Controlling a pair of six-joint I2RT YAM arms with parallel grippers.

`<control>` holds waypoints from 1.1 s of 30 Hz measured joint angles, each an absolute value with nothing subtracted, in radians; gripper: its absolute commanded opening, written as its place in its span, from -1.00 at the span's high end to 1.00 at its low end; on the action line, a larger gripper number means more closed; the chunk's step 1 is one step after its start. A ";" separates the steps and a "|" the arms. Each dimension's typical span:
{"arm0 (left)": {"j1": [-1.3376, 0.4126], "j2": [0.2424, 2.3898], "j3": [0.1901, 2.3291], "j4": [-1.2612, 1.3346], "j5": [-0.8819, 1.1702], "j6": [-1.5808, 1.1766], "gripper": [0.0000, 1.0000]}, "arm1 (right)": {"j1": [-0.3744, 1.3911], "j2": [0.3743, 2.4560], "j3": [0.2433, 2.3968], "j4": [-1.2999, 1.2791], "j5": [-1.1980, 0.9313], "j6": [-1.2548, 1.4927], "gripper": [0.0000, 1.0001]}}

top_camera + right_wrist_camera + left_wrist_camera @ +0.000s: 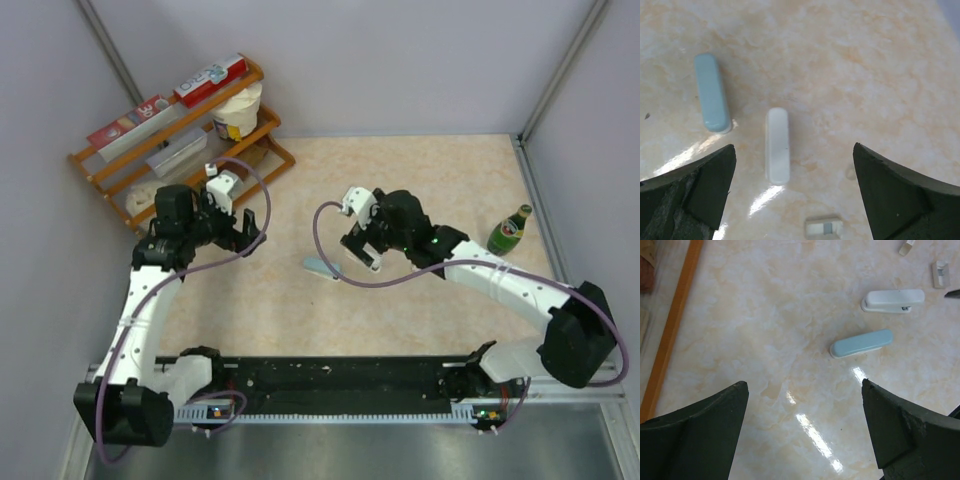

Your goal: Load the staples into the stapler

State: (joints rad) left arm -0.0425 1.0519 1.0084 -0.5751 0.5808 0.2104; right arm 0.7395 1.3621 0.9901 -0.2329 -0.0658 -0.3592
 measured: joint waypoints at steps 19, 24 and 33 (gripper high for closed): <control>-0.043 0.721 0.979 -0.529 0.419 0.211 -0.98 | 0.733 0.723 0.745 -0.003 0.596 -0.448 -0.98; -0.043 0.659 1.016 -0.529 0.390 0.211 -0.98 | 0.704 0.543 0.740 0.055 0.633 -0.500 -0.98; -0.043 0.645 1.088 -0.554 0.364 0.212 -0.97 | 0.701 0.448 0.828 -0.036 0.627 -0.558 -0.98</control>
State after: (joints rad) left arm -0.0425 0.6453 1.0882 -0.5541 0.3637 0.2123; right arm 0.7006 0.4477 0.8280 -0.0364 0.6270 -0.5575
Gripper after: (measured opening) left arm 0.986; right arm 0.989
